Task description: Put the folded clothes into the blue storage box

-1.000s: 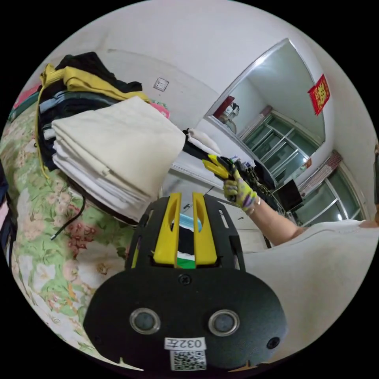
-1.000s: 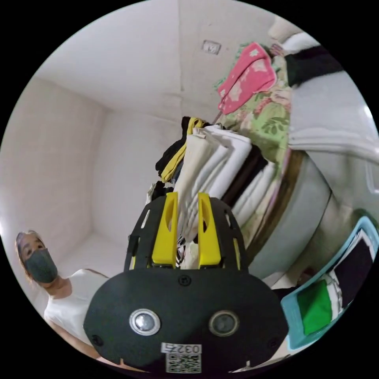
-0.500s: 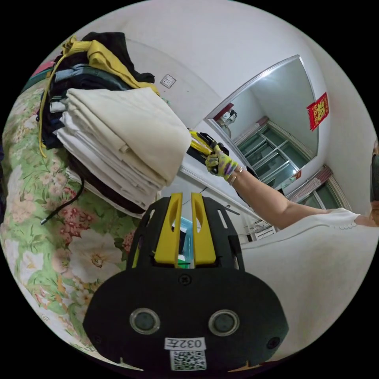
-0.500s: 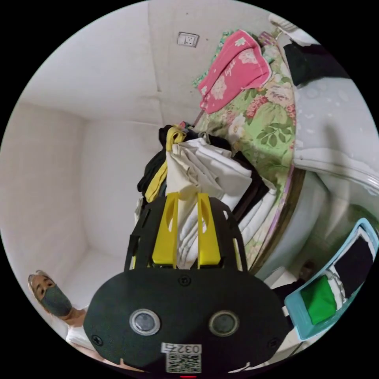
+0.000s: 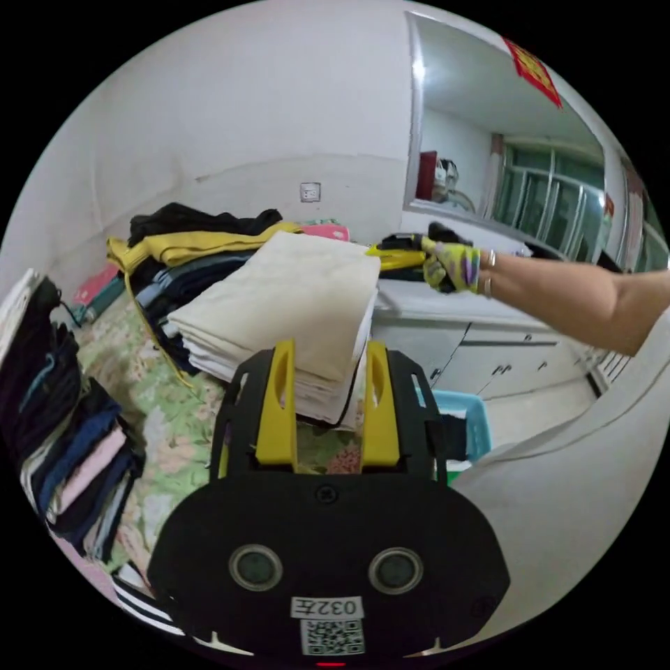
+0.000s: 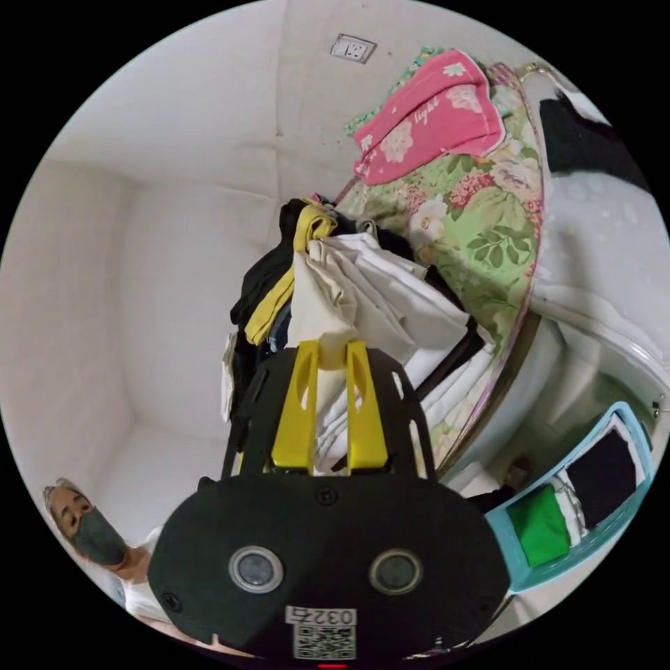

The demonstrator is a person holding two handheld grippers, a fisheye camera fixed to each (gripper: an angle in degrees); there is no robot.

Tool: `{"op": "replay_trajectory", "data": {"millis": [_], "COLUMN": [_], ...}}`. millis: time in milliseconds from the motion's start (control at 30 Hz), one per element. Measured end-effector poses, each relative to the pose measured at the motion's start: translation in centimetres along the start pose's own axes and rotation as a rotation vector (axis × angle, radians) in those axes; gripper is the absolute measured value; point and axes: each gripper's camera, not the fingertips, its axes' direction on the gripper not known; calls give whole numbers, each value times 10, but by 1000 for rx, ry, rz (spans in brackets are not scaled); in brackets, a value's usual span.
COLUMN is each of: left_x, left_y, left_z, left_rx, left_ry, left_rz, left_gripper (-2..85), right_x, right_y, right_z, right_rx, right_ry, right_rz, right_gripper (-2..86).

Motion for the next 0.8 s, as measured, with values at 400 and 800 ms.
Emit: {"op": "replay_trajectory", "data": {"millis": [400, 800], "left_x": [87, 93], "left_y": [36, 60], "left_z": [30, -1], "left_rx": [-67, 31], "left_ry": [-286, -234], "left_rz": [243, 243], "left_gripper": [101, 68], "right_x": [-107, -141], "right_y": [19, 27], "right_z": [46, 77], "right_rx": [-29, -38], "right_ry": [-159, -190], "right_rz": [-111, -128], "right_gripper": [41, 41]}}
